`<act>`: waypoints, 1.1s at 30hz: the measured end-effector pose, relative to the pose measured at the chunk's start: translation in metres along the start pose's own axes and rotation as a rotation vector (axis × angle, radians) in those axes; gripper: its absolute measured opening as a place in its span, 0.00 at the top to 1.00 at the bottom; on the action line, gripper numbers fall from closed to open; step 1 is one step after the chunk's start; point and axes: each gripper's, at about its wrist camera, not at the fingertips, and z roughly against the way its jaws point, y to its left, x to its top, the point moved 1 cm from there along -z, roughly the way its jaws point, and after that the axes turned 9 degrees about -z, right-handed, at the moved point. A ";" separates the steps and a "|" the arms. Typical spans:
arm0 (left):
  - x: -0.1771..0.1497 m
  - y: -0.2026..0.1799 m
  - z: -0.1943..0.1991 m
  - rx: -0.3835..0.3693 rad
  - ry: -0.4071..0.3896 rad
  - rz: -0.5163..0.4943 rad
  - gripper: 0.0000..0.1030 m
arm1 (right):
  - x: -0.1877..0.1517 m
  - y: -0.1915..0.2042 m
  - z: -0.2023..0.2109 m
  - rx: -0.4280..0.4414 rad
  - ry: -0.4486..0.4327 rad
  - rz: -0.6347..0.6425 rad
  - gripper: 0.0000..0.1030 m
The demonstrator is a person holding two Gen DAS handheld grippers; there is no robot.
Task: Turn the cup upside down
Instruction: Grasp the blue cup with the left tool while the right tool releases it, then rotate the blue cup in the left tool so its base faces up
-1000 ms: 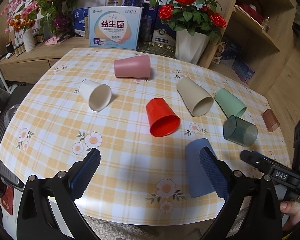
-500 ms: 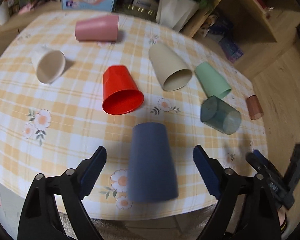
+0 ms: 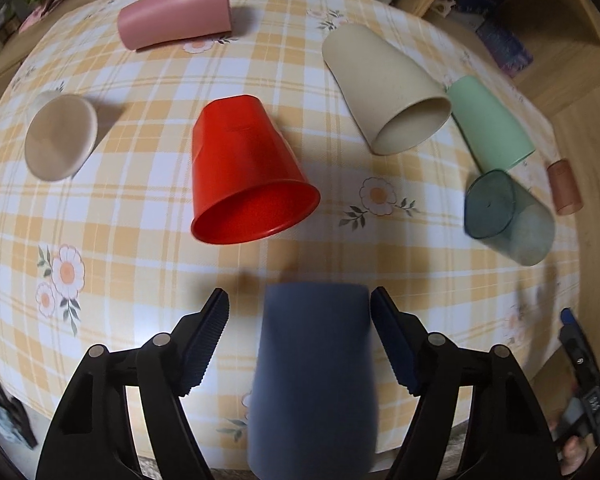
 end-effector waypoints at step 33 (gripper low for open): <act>-0.047 -0.005 0.046 -0.046 -0.190 -0.056 0.48 | -0.004 -0.002 -0.005 -0.036 0.022 -0.033 0.15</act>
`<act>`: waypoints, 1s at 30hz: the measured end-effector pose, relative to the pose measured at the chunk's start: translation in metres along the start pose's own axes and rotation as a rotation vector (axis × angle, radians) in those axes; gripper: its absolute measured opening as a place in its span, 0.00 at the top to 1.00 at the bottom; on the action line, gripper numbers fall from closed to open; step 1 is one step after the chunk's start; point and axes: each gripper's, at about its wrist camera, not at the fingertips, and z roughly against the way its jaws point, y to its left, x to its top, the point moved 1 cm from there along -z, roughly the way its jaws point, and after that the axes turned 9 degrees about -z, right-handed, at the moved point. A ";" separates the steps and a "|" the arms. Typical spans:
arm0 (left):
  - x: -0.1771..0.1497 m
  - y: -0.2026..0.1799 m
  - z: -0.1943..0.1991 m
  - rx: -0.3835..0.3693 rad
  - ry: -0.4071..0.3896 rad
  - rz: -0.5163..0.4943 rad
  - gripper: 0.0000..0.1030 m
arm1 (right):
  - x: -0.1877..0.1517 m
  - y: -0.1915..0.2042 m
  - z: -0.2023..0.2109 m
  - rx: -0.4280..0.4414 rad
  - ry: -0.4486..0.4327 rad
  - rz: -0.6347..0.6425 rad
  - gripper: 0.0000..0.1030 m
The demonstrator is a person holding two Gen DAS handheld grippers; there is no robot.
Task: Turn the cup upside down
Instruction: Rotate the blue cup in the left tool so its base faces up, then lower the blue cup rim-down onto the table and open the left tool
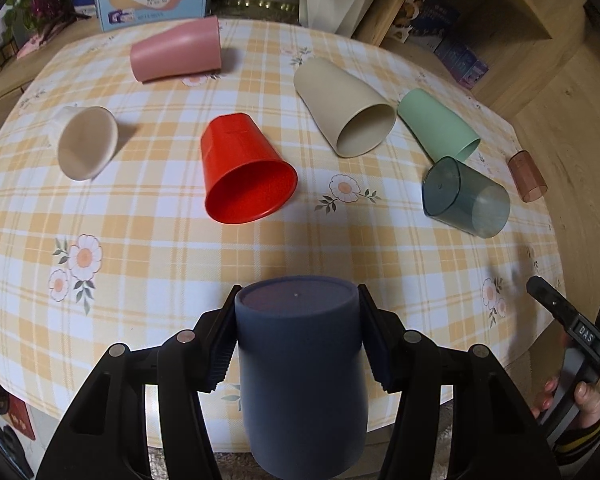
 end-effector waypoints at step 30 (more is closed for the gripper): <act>0.002 0.046 0.042 0.284 -0.230 0.005 0.48 | -0.004 0.005 -0.006 -0.004 0.035 0.009 0.15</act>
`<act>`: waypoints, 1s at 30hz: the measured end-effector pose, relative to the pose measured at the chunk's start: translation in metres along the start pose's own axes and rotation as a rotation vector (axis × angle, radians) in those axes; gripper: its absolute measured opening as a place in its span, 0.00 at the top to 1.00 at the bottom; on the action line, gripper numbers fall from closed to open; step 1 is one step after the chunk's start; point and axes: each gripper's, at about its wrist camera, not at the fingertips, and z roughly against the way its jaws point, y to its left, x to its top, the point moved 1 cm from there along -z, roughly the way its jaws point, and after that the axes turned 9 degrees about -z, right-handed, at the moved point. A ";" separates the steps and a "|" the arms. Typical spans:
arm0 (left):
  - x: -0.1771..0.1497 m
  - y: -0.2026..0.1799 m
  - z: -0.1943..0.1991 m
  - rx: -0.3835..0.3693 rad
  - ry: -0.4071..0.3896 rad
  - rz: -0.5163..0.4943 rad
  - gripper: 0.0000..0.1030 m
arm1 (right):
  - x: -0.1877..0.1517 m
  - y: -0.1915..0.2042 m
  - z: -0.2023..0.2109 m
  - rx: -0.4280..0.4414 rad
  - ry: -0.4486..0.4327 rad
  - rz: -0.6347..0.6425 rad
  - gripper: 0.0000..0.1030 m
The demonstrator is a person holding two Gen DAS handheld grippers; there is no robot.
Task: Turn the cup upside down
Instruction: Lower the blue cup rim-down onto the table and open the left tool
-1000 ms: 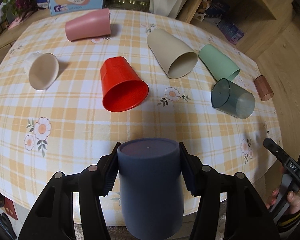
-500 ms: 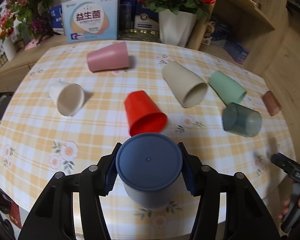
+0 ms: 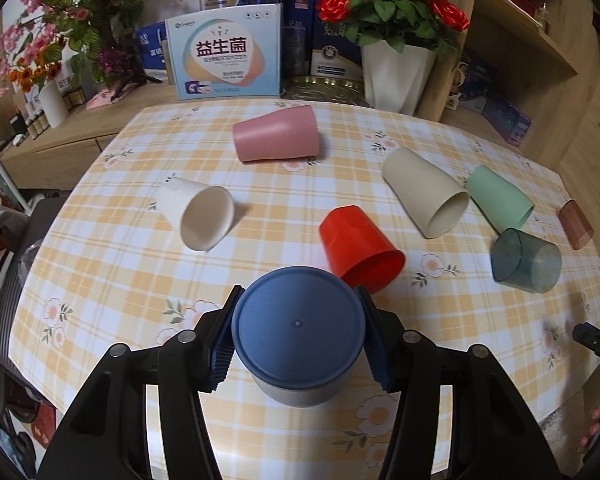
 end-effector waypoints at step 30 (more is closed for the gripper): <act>-0.012 -0.018 0.034 0.076 -0.080 -0.044 0.16 | 0.004 0.009 0.036 -0.014 -0.076 0.023 0.15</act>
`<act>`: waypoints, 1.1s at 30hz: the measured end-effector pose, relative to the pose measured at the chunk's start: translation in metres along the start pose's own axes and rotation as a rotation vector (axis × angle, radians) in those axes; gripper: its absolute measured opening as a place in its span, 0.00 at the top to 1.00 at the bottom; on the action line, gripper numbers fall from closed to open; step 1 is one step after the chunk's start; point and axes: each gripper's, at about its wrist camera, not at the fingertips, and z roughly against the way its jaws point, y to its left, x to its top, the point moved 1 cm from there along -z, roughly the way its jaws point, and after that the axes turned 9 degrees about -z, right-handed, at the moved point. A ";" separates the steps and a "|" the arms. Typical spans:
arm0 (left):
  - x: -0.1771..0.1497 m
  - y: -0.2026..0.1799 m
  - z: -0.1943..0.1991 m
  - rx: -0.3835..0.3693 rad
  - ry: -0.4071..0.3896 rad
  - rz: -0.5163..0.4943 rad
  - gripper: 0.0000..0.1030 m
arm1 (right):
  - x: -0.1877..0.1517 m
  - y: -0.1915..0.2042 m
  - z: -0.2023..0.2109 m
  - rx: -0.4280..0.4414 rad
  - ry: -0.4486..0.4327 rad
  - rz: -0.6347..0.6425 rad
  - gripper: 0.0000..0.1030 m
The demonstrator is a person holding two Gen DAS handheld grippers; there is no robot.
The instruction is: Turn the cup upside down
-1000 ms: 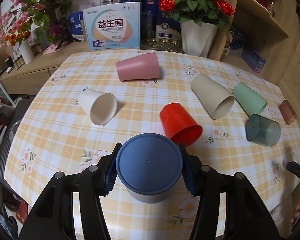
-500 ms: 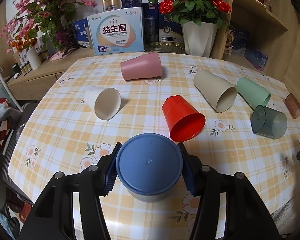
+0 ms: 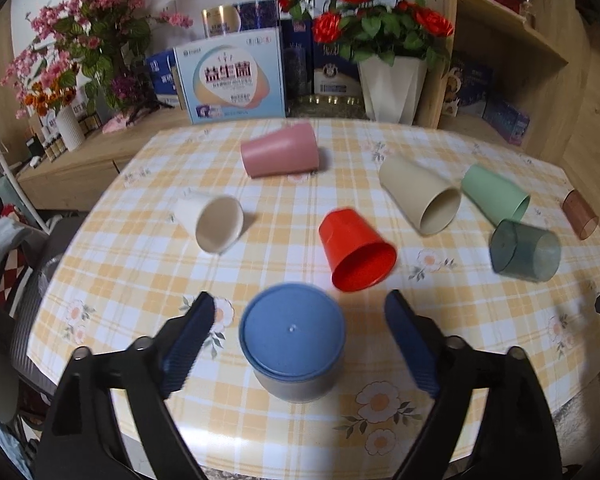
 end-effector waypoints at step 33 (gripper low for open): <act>-0.001 -0.029 0.195 -0.036 -0.329 -0.014 0.06 | -0.031 0.051 0.167 -0.019 -0.453 0.142 0.15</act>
